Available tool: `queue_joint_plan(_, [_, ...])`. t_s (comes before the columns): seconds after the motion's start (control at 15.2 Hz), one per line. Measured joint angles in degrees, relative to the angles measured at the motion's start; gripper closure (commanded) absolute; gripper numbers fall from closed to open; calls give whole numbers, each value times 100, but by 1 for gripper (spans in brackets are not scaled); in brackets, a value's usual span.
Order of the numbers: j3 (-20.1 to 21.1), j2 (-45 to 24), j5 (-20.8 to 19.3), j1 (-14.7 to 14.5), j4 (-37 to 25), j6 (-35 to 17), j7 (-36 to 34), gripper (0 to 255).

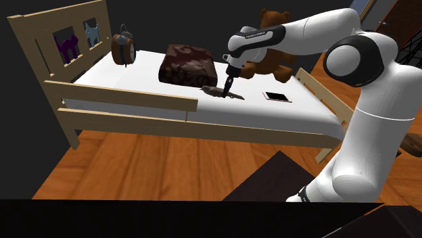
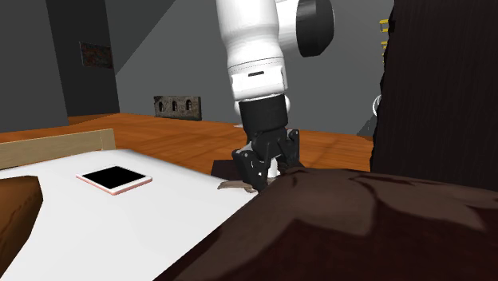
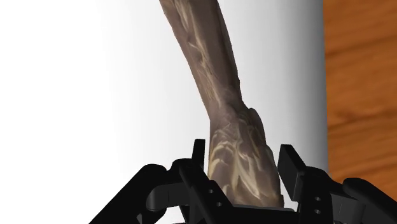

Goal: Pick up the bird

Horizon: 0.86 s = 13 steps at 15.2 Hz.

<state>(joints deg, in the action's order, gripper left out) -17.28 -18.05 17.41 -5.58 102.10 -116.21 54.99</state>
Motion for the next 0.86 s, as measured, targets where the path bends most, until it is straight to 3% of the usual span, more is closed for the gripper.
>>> queue_joint_plan(0.86, [-53, 286, -176, -7, -583, 829, -229, 255])
